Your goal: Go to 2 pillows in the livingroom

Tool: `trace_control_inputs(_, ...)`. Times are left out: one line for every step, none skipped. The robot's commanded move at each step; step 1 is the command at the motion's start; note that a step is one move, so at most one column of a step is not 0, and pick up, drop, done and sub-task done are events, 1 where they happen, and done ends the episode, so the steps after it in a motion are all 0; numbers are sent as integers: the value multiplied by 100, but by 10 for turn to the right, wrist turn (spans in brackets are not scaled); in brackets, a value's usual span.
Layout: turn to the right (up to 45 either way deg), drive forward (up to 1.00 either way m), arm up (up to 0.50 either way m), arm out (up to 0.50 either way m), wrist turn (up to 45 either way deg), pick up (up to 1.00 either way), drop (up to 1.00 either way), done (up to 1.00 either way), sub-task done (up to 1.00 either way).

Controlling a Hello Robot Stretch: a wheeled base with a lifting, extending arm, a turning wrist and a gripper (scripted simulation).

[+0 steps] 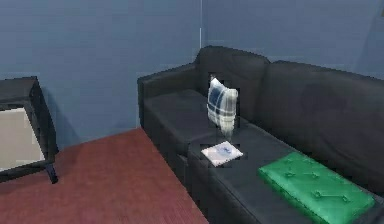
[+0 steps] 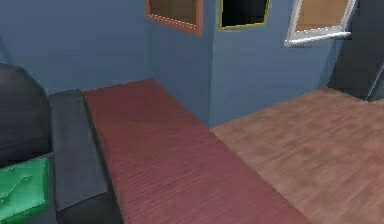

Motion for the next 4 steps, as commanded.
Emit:
trace_control_inputs(360,0,0,0,0,0,0,0,0)
trace_control_inputs(0,0,0,0,0,0,0,0,100)
trace_control_inputs(-450,0,0,0,0,0,0,0,0)
trace_control_inputs(-180,0,0,0,0,0,0,0,0)
